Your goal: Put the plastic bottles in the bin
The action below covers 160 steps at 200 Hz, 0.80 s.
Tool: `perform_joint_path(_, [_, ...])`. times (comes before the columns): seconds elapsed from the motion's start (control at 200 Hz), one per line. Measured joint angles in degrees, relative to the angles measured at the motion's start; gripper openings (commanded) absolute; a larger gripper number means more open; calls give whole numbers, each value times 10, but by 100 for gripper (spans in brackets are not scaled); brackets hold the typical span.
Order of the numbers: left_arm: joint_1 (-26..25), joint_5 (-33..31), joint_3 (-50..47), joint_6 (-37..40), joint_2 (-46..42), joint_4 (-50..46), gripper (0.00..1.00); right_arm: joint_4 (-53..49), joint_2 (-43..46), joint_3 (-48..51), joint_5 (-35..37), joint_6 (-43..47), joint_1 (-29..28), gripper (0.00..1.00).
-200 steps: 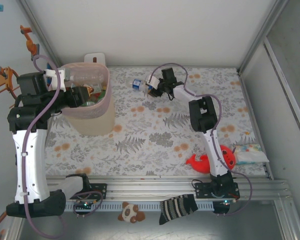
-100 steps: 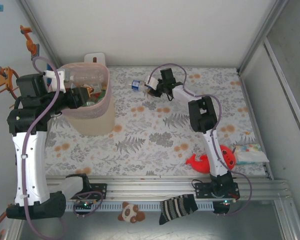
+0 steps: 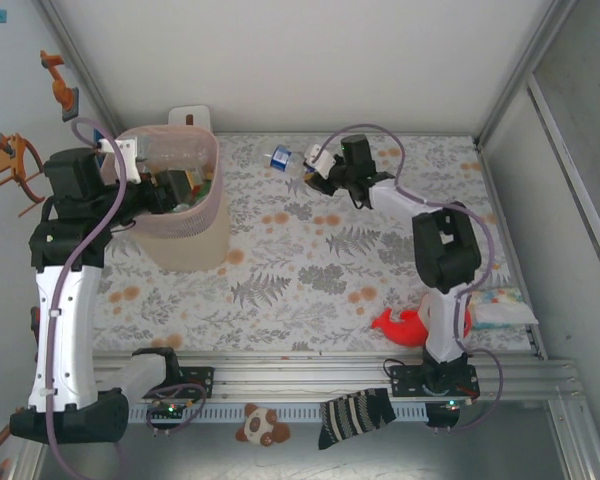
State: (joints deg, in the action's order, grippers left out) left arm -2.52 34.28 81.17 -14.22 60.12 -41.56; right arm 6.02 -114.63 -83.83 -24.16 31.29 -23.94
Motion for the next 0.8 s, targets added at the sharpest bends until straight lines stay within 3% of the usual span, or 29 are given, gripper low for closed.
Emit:
perform_joint_path(0.345, [-63, 14, -48, -72, 2, 151, 67, 64, 180, 132, -4, -101, -22, 11])
perform_joint_path(0.801, [-165, 14, -76, -174, 45, 377, 90, 137, 350, 174, -4, -242, -58, 9])
